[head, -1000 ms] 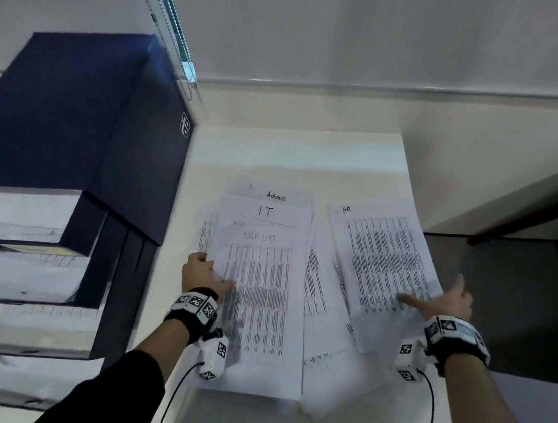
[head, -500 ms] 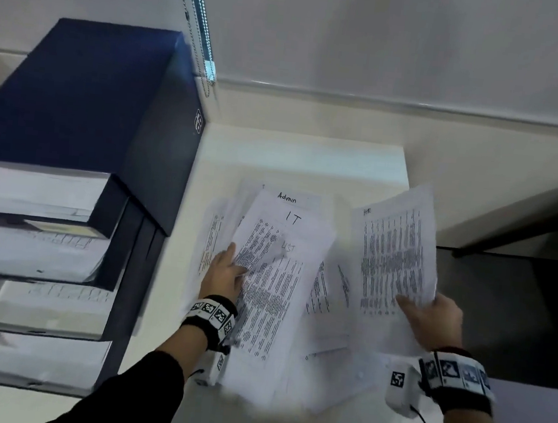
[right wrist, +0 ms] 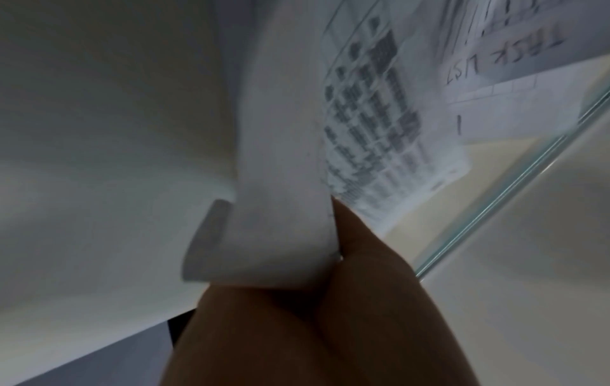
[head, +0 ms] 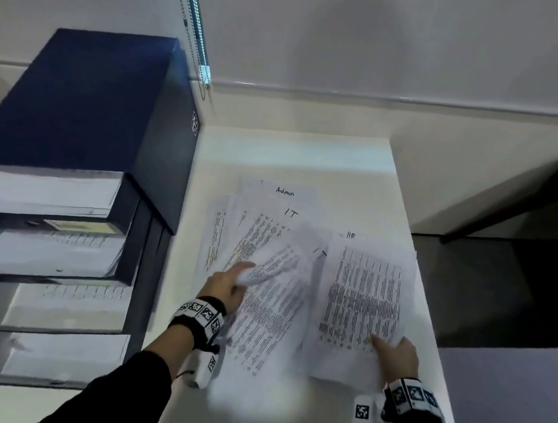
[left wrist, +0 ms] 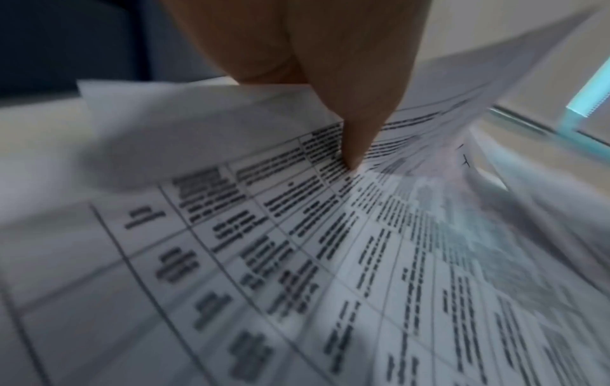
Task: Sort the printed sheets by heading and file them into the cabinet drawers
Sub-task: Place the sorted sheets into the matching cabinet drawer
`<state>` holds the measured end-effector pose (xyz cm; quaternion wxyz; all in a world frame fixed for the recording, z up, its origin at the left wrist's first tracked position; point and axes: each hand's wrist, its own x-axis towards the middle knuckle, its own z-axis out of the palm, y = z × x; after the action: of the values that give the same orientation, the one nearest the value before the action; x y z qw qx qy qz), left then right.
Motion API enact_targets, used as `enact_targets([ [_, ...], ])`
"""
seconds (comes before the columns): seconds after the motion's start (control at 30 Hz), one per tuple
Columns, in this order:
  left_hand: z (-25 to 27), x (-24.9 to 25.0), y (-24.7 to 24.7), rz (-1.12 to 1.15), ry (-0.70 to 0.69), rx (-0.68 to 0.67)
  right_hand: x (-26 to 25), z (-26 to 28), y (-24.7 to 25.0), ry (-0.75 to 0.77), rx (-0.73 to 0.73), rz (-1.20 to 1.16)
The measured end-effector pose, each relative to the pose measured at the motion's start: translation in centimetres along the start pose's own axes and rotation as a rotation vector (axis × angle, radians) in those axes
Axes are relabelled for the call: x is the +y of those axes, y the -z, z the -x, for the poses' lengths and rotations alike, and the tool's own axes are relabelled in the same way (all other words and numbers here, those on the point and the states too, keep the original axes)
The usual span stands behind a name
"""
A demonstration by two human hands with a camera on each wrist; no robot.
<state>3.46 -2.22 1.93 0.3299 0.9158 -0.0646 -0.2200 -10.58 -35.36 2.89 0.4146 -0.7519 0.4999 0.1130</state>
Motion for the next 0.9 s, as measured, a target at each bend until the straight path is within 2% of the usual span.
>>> enact_targets([
  [0.07,-0.6,-0.3,0.6,0.081,0.106,0.122,-0.4,0.3,-0.7,0.002,0.042,-0.001],
  [0.13,-1.7,-0.6,1.1,0.044,0.192,0.178,-0.8,0.2,-1.3,-0.016,0.068,-0.068],
  [0.23,-3.1,-0.9,1.6,-0.128,0.237,0.148,-0.7,0.1,-2.4,-0.049,0.06,-0.08],
  [0.33,-4.1,-0.9,1.7,-0.195,0.23,0.091,-0.1,0.3,-3.1,-0.101,0.046,-0.083],
  [0.4,-4.9,-0.8,1.7,-0.212,0.216,0.078,-0.2,0.4,-3.1,-0.077,0.051,-0.057],
  [0.47,-5.8,-0.4,1.8,-0.206,0.219,0.092,-0.7,0.4,-2.7,0.013,0.086,-0.002],
  [0.53,-6.7,0.0,2.2,-0.203,0.254,0.086,-2.3,0.7,-2.1,0.137,0.224,0.145],
  [0.6,-7.3,0.5,2.6,-0.199,0.294,0.057,-4.2,0.7,-2.0,0.32,0.359,0.332],
  [0.63,-7.5,0.6,2.8,-0.207,0.301,0.047,-5.2,0.6,-2.3,0.438,0.378,0.406],
  [0.7,-7.7,0.7,2.8,-0.221,0.305,0.035,-7.4,0.8,-4.0,0.644,0.26,0.461],
  [0.73,-7.7,0.6,2.8,-0.214,0.309,0.039,-8.5,0.9,-5.4,0.679,0.139,0.431],
  [0.8,-7.9,0.6,2.7,-0.174,0.325,0.058,-10.3,1.5,-8.5,0.599,-0.136,0.362],
  [0.83,-8.0,0.6,2.6,-0.154,0.328,0.068,-10.9,1.8,-9.9,0.529,-0.221,0.345],
  [0.9,-8.2,0.7,2.3,-0.136,0.334,0.08,-11.4,2.0,-12.2,0.422,-0.245,0.34],
])
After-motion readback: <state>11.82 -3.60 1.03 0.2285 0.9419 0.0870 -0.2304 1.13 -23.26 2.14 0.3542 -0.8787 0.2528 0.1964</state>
